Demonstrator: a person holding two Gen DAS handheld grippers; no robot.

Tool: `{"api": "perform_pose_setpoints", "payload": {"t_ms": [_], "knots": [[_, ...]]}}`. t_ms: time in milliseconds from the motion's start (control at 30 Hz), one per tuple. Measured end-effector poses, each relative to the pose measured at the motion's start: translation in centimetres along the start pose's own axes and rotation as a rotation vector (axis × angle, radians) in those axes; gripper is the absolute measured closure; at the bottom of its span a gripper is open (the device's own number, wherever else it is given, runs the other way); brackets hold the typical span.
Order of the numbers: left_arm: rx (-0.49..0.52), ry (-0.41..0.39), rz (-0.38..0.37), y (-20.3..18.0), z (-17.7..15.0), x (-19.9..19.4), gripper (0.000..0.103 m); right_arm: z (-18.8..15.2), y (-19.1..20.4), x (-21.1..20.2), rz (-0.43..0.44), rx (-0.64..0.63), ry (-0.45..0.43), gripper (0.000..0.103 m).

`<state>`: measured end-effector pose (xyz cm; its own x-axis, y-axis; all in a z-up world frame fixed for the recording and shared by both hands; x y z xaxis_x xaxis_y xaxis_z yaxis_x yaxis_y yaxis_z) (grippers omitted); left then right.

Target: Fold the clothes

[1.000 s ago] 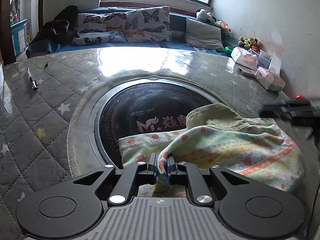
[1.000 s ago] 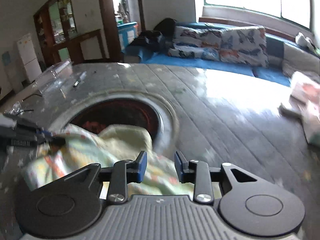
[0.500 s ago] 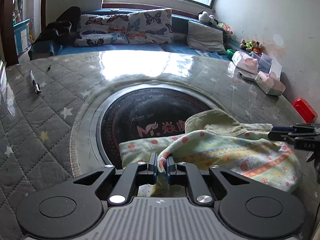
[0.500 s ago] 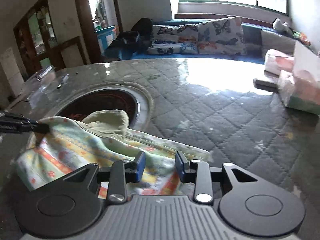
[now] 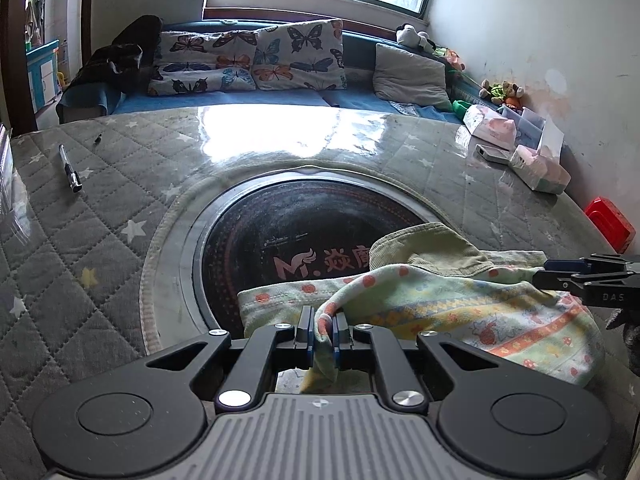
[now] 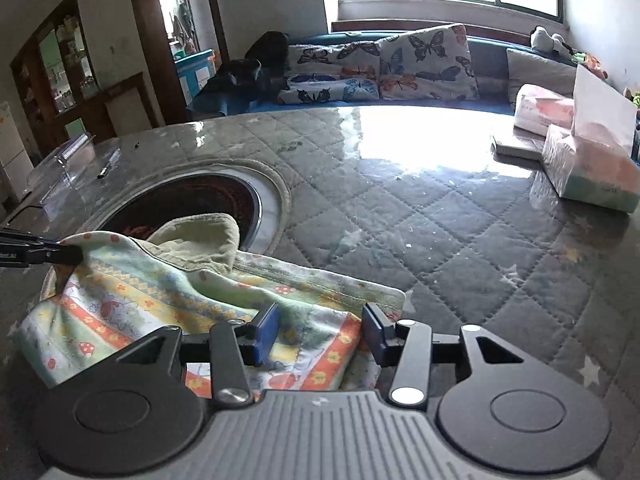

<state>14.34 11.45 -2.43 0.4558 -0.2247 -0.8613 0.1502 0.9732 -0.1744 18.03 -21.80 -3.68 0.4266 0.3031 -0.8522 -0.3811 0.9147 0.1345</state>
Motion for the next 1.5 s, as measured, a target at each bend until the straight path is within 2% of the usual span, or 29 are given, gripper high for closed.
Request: {"api": "perform_pose_setpoints", "payload": {"t_ms": [133,167,267,333,533,700,833,933,1000,1033,1100,1200,1300,1367,1500], "knots": [[-0.002,0.005,0.001,0.0,-0.1,0.2,0.093,-0.2,0.1,0.3,-0.012,-0.004,0.003,0.060],[-0.001,0.007,0.002,0.0,-0.1,0.3,0.093,-0.3,0.2,0.3,-0.021,-0.012,0.003,0.070],[-0.003,0.005,0.001,0.0,-0.1,0.3,0.094,-0.3,0.3,0.0,-0.038,-0.014,-0.005,0.087],[-0.003,0.001,0.000,-0.1,-0.1,0.2,0.094,-0.3,0.6,-0.3,-0.050,-0.022,-0.018,0.094],[0.008,-0.026,-0.001,-0.2,0.1,-1.0,0.095,0.7,2.1,-2.8,-0.074,-0.092,-0.101,0.096],[0.001,-0.086,-0.003,-0.1,0.7,-2.1,0.095,2.6,2.1,-4.2,-0.068,-0.084,-0.199,0.096],[-0.038,-0.020,0.025,0.8,1.2,0.7,0.095,3.6,0.9,0.0,-0.049,-0.034,-0.137,0.095],[-0.055,-0.009,0.032,1.1,1.2,1.3,0.093,3.7,0.2,2.5,-0.046,-0.004,-0.081,0.094],[-0.071,-0.006,0.036,1.4,1.3,1.5,0.089,3.7,0.2,2.4,-0.058,-0.006,-0.087,0.091],[-0.081,-0.006,0.039,1.6,1.4,1.4,0.084,3.7,0.2,2.3,-0.065,-0.008,-0.090,0.091],[-0.099,-0.011,0.061,2.0,1.6,1.3,0.083,3.9,0.6,1.4,-0.069,-0.023,-0.107,0.087],[-0.130,-0.023,0.079,2.6,1.9,0.9,0.083,4.0,2.2,0.1,-0.005,-0.070,-0.112,0.087],[-0.137,-0.065,0.082,2.2,1.9,-0.3,0.086,4.1,4.5,0.3,0.080,-0.124,-0.075,0.087],[-0.118,-0.087,0.071,1.2,1.8,-1.2,0.086,4.3,6.2,1.0,0.125,-0.163,-0.044,0.087],[-0.031,-0.091,-0.011,-2.0,1.1,-1.9,0.086,5.3,7.9,3.4,0.133,-0.188,0.009,0.087]]}}
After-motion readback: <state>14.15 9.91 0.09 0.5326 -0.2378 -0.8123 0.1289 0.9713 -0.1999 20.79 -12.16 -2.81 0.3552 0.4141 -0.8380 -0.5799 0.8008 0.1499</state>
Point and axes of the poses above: each gripper's, at about its wrist camera, not at the fingertips, and x roughly the way its jaws point, y to its left, z to its top, the point moved 2 cm from there along x, roughly the way its jaws point, and after that the axes turned 15 degrees about y, right-handed, at the moved point
